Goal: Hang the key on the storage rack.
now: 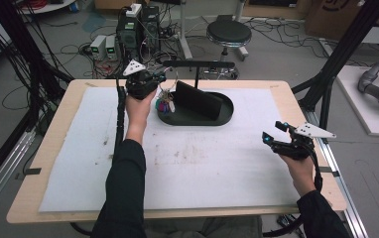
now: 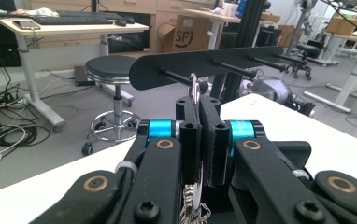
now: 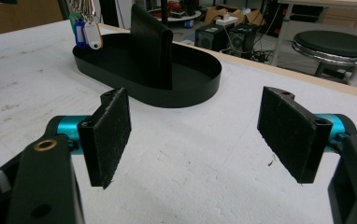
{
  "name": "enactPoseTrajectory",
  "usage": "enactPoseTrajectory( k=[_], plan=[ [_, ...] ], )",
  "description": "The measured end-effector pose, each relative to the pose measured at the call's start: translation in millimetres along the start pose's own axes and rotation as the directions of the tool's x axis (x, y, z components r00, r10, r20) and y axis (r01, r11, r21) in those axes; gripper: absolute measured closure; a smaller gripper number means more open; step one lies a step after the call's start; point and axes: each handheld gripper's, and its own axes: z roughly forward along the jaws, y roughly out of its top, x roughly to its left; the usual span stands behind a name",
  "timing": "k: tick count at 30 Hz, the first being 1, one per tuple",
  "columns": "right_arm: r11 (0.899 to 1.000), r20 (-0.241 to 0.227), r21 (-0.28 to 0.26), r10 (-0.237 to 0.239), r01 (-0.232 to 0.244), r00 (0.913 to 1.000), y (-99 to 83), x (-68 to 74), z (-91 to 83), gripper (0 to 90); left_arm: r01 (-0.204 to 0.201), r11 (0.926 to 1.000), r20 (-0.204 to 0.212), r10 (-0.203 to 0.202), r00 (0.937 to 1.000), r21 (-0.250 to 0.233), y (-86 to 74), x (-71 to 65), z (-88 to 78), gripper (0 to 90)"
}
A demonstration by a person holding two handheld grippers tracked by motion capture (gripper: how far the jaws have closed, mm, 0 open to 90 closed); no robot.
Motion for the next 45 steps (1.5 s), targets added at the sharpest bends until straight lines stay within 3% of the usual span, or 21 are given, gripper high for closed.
enactPoseTrajectory(
  k=[6, 10, 13, 14, 15, 20, 23, 25, 32, 35, 42, 45],
  plan=[
    [1.000, 0.002, -0.004, -0.005, 0.005, 1.0000, 0.2, 0.2, 0.0, 26.3, 0.001, 1.0000, -0.017, -0.001, 0.9998, 0.010, -1.4, -1.3, 3.0, 86.4],
    [1.000, 0.002, -0.003, 0.000, 0.000, 1.0000, 0.2, 0.5, -0.2, 26.5, -0.005, 0.9997, -0.053, 0.006, 0.9986, 0.024, -0.9, -3.7, 3.5, 84.5],
    [1.000, -0.001, -0.001, -0.002, 0.002, 1.0000, 0.1, 0.1, -0.1, 28.1, -0.017, 0.9990, -0.073, 0.020, 0.9971, 0.041, -0.4, -4.4, 1.3, 77.5],
    [1.000, -0.003, 0.002, 0.004, -0.004, 1.0000, -0.1, 0.0, 0.1, 28.1, -0.024, 0.9985, -0.079, 0.028, 0.9965, 0.050, -0.1, -5.0, 0.3, 69.6],
    [1.000, -0.003, 0.002, 0.004, -0.004, 1.0000, -0.1, 0.0, 0.1, 28.1, -0.031, 0.9980, -0.085, 0.036, 0.9957, 0.056, 0.3, -5.4, -1.0, 69.6],
    [1.000, -0.001, 0.009, 0.007, -0.007, 1.0000, -0.5, -0.7, 0.5, 28.0, -0.057, 0.9960, -0.099, 0.064, 0.9930, 0.069, 3.5, -12.8, -14.0, 48.6],
    [1.000, -0.001, 0.010, 0.008, -0.008, 1.0000, -0.7, -1.5, 0.9, 28.0, -0.109, 0.9896, -0.100, 0.119, 0.9879, 0.093, 4.4, -21.7, -24.7, 42.9],
    [1.000, -0.002, 0.014, 0.014, -0.014, 0.9999, -1.0, -1.9, 1.2, 27.6, -0.108, 0.9908, -0.092, 0.115, 0.9891, 0.083, 4.1, -27.4, -34.4, 36.7],
    [1.000, 0.007, 0.008, 0.013, -0.013, 0.9999, -0.5, -2.4, 1.4, 27.6, -0.133, 0.9887, -0.035, 0.135, 0.9902, 0.071, -5.8, -51.2, -77.1, 32.3],
    [1.000, 0.013, 0.008, 0.014, -0.014, 0.9998, -0.3, -2.8, 1.6, 27.6, -0.164, 0.9842, -0.002, 0.164, 0.9864, 0.067, -17.8, -64.3, -100.3, 31.0],
    [1.000, 0.019, 0.021, 0.009, -0.009, 0.9998, 1.1, -3.5, 3.9, 27.5, -0.223, 0.9689, 0.016, 0.223, 0.9747, 0.106, -51.9, -77.9, -140.5, 27.1],
    [0.999, 0.022, 0.033, 0.000, -0.001, 0.9998, 2.2, -2.4, 4.6, 27.5, -0.215, 0.9700, 0.022, 0.213, 0.9767, 0.114, -66.3, -75.6, -153.9, 25.9]
  ],
)
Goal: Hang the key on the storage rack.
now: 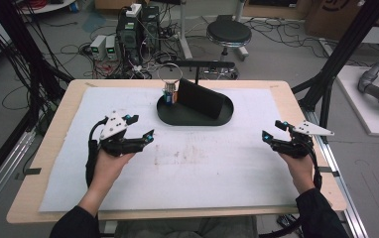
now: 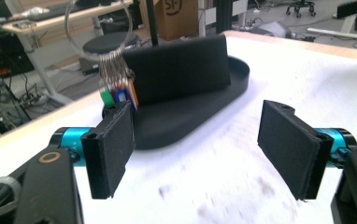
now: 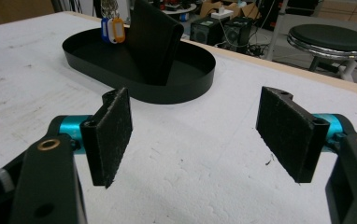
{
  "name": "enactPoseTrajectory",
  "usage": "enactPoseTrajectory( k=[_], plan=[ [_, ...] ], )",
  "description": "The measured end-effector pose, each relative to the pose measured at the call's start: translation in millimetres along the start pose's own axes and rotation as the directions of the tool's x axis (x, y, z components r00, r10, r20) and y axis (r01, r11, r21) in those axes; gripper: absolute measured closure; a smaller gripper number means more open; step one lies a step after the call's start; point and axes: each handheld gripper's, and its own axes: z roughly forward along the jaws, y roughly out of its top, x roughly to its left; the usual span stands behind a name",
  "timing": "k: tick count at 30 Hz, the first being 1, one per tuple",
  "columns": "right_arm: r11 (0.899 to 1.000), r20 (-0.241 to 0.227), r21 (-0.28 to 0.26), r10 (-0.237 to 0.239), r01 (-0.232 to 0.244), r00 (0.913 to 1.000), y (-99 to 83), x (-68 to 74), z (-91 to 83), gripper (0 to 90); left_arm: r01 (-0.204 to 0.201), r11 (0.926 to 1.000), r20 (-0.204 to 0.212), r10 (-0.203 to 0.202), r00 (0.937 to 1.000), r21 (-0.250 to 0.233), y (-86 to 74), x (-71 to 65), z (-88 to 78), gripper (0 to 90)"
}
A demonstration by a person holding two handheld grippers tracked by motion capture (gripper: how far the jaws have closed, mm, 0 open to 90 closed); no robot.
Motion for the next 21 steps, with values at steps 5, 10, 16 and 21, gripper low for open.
enactPoseTrajectory(
  k=[5, 10, 16, 21],
  plan=[
    [1.000, -0.002, 0.018, -0.015, 0.015, 0.9999, 2.0, 2.9, 2.6, 26.4, 0.013, 0.9999, -0.042, -0.014, 0.9990, -0.006, -30.2, 2.6, -15.6, 24.8],
    [0.999, 0.000, 0.030, -0.034, 0.034, 0.9994, 2.0, 4.8, 5.0, 26.5, 0.037, 0.9991, -0.080, -0.035, 0.9962, 0.021, -49.2, 10.1, -21.8, 24.8],
    [0.999, 0.006, 0.046, -0.030, 0.030, 0.9995, 1.3, 4.2, 5.5, 26.5, 0.058, 0.9981, -0.101, -0.056, 0.9934, 0.019, -53.9, 19.0, -24.5, 24.8],
    [0.998, 0.008, 0.051, -0.030, 0.030, 0.9995, 0.9, 2.9, 5.3, 26.5, 0.060, 0.9980, -0.100, -0.058, 0.9933, 0.018, -55.7, 21.3, -24.9, 24.8]
  ],
)
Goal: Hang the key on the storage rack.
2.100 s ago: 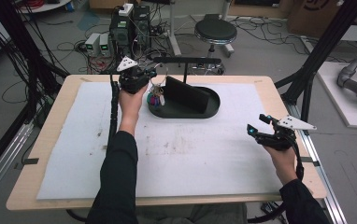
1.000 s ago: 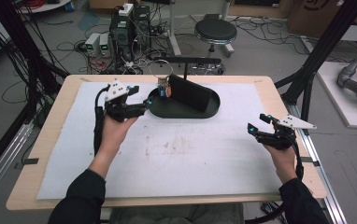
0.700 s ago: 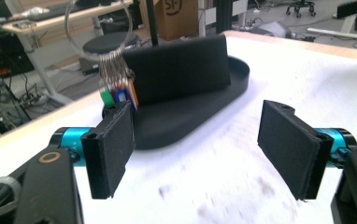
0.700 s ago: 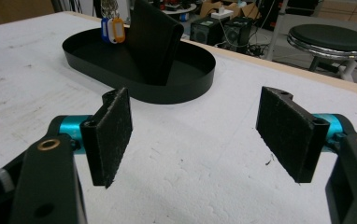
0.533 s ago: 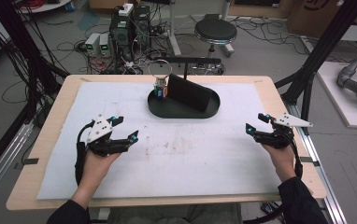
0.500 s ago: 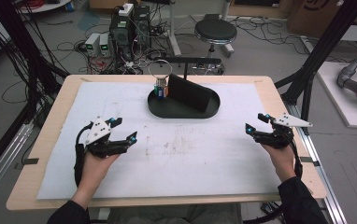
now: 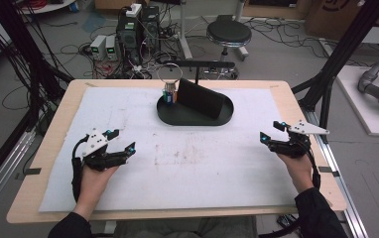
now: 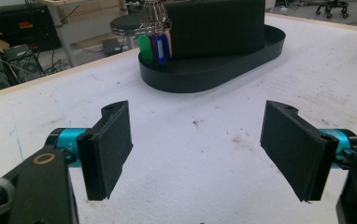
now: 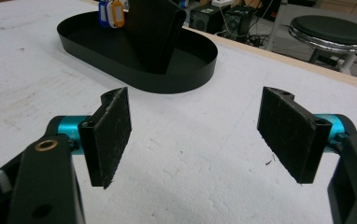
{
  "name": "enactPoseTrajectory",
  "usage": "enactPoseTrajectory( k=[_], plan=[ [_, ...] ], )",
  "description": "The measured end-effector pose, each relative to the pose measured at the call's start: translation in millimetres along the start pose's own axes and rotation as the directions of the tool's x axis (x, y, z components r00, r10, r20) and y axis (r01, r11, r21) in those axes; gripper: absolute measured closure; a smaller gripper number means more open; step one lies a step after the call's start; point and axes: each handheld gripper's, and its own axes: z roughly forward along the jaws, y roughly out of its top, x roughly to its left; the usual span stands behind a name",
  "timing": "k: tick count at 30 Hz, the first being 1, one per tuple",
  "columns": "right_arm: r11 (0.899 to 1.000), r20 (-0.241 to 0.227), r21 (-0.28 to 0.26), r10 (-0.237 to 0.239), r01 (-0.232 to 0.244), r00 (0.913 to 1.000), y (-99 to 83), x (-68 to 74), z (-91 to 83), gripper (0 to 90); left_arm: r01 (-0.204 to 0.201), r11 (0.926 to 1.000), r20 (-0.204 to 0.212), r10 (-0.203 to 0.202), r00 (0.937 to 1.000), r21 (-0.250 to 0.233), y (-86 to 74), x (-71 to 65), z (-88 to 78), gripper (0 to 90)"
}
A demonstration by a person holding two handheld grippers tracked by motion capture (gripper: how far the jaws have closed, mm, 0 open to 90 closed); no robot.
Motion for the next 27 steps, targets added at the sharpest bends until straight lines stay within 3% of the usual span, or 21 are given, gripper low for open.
enactPoseTrajectory(
  k=[27],
  plan=[
    [0.999, 0.012, 0.028, -0.031, 0.031, 0.9994, -1.1, 3.0, -5.2, 26.5, -0.023, 0.9991, -0.019, 0.024, 0.9995, 0.036, -2.8, -0.2, 8.6, 24.8]
  ],
)
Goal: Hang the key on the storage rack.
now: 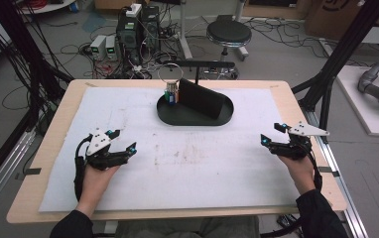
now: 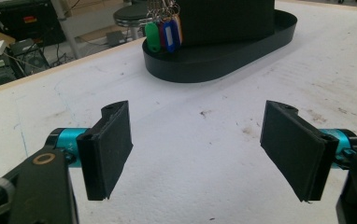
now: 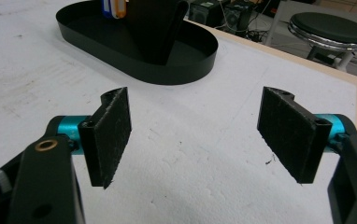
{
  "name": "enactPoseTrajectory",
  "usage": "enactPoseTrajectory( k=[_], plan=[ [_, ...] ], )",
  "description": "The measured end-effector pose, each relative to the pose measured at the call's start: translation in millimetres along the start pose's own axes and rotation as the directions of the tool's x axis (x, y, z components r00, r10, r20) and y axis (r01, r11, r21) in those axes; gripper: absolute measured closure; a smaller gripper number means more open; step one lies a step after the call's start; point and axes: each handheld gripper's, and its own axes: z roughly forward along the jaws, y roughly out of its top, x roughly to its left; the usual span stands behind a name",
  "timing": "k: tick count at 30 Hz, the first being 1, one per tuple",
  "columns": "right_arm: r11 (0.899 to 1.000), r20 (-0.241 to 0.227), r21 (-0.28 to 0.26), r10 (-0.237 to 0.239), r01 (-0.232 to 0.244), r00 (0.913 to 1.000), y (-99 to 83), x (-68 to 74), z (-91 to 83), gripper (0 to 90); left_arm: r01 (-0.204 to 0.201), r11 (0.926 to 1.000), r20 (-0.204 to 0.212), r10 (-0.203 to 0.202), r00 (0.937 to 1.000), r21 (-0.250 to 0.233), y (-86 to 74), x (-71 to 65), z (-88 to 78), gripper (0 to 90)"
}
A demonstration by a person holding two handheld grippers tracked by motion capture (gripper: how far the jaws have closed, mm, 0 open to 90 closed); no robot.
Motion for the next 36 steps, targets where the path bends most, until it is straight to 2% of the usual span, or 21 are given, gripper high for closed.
enactPoseTrajectory(
  k=[12, 30, 36],
  plan=[
    [1.000, 0.006, 0.005, -0.002, 0.001, 1.0000, -1.8, -2.4, -4.1, 26.3, -0.030, 0.9994, 0.000, 0.030, 0.9996, 0.019, 1.7, -5.2, 5.3, 24.8],
    [1.000, 0.005, 0.012, -0.001, 0.001, 1.0000, -2.1, -2.0, -4.7, 26.3, -0.031, 0.9990, -0.008, 0.031, 0.9995, 0.033, 0.9, -2.1, 5.9, 24.8],
    [1.000, 0.005, 0.018, 0.006, -0.006, 1.0000, -2.7, -2.5, -4.4, 25.7, -0.033, 0.9993, 0.001, 0.033, 0.9994, 0.016, 2.3, -1.9, 6.0, 24.8]
  ],
)
